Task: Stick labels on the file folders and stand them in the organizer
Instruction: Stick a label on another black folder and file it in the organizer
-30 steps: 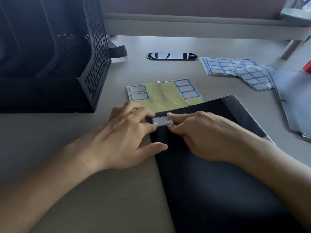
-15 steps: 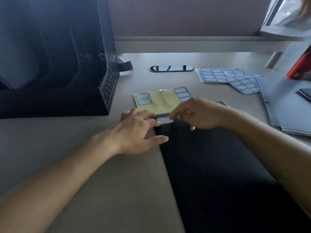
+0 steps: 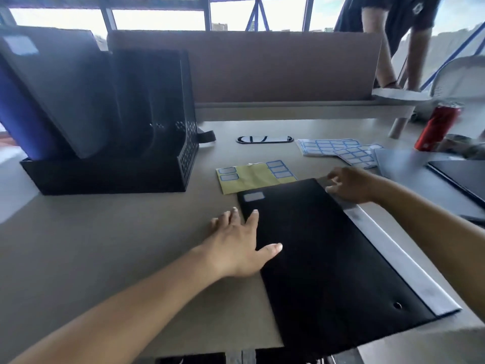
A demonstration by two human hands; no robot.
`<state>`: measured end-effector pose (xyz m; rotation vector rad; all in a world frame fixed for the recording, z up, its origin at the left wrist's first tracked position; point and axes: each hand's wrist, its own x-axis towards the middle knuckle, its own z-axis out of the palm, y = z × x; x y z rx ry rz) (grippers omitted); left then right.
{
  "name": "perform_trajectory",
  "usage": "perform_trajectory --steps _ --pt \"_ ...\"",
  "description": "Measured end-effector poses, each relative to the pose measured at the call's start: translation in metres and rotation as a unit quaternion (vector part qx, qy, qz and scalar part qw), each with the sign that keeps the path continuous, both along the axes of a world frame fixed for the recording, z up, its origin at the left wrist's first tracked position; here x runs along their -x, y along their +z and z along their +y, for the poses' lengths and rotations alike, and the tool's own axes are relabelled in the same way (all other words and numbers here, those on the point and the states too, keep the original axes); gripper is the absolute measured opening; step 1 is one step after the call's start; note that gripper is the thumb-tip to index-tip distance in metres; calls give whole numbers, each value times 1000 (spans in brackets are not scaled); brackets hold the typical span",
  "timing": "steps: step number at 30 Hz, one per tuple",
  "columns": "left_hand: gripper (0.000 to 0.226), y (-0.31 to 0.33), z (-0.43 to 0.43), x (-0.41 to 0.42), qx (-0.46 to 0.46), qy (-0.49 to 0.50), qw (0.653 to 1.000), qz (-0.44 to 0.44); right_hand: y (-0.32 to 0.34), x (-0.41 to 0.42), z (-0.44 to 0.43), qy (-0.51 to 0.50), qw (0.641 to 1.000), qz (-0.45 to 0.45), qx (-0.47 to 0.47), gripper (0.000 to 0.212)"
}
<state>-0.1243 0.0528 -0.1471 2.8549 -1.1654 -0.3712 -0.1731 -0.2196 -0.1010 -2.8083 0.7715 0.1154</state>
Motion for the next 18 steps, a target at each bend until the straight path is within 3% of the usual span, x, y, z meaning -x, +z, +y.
perform_trajectory --steps 6,10,13,16,18 --pt "83 -20 -21 17 10 15 1000 -4 -18 21 -4 -135 983 -82 -97 37" --pt "82 -21 -22 20 17 9 1000 -19 -16 24 4 -193 929 -180 -261 40" --pt "85 -18 -19 19 42 17 999 -1 -14 20 8 -182 924 -227 -249 44" --pt "102 -11 -18 16 156 70 984 58 -5 14 12 -152 915 -299 -225 45" --pt "106 -2 -15 10 304 115 939 111 8 13 13 -125 900 -346 -232 47"
